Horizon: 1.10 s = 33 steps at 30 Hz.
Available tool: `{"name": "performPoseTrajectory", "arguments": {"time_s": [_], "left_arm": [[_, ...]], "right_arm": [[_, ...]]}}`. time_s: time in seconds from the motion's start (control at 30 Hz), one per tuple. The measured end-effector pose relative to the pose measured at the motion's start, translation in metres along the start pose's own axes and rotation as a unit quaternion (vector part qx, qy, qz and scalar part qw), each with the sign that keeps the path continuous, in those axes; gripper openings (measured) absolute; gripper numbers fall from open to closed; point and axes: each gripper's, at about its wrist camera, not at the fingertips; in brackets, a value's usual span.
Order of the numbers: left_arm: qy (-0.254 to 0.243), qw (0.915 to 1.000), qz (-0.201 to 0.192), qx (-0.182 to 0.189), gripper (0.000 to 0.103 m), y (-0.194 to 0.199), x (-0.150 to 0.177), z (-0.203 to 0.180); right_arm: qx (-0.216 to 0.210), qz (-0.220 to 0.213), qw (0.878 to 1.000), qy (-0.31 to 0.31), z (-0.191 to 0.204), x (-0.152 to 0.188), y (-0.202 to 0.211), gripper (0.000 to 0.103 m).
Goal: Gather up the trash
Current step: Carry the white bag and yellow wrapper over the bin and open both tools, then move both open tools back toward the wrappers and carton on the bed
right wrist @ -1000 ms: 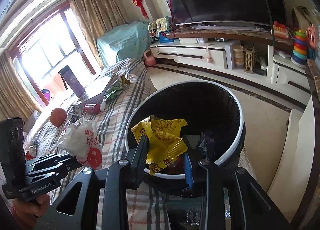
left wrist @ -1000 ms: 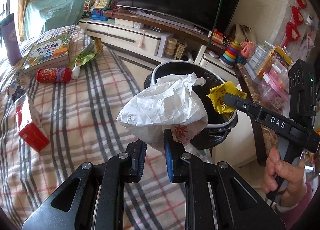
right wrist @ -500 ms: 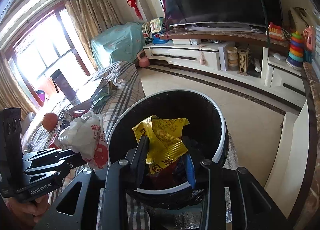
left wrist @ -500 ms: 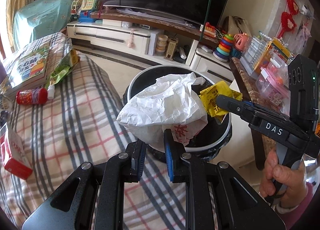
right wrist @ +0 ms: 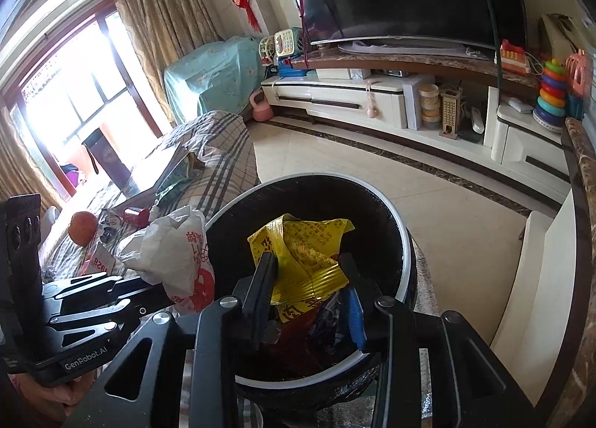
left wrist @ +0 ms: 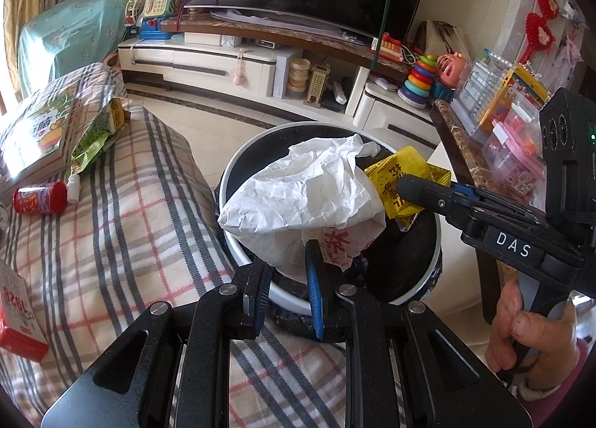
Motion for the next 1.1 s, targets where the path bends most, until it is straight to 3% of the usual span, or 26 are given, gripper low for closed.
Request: {"name": "performPoseTrajectory", "arguments": {"time_s": [0.07, 0.13, 0.27, 0.4, 0.47, 0.67, 1.1], "left_arm": [[0.005, 1.0000, 0.004, -0.002, 0.027, -0.002, 0.000, 0.001], [0.007, 0.9999, 0.000, -0.008, 0.047, -0.001, -0.001, 0.002], [0.012, 0.9998, -0.008, -0.013, 0.052, 0.006, 0.003, 0.006], [0.026, 0.9992, -0.017, -0.025, 0.060, 0.019, 0.011, 0.014], [0.035, 0.9987, -0.022, -0.030, 0.062, 0.026, 0.016, 0.018], [0.062, 0.9965, -0.028, -0.050, 0.064, 0.053, 0.038, 0.040], [0.125, 0.9860, -0.033, -0.105, 0.066, 0.110, 0.088, 0.106]], "right_arm": [[0.000, 0.002, 1.000, 0.000, -0.001, 0.001, -0.002, 0.041], [-0.003, 0.007, 1.000, -0.006, -0.003, 0.003, -0.004, 0.052], [-0.006, 0.005, 1.000, -0.010, -0.004, 0.003, -0.002, 0.065], [-0.014, 0.003, 1.000, -0.014, 0.001, 0.004, 0.002, 0.072], [-0.016, 0.002, 1.000, -0.013, 0.004, 0.004, 0.003, 0.080], [-0.037, -0.003, 0.999, -0.013, 0.027, 0.011, 0.011, 0.090], [-0.081, 0.022, 0.996, -0.005, 0.084, 0.038, 0.009, 0.093]]}}
Point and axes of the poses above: each gripper's, at about its wrist camera, not at the fingertips, and y roughly against the way its jaws point, z to its left, x to its underside, and after that the axes turned 13 degrees about -z, right-handed
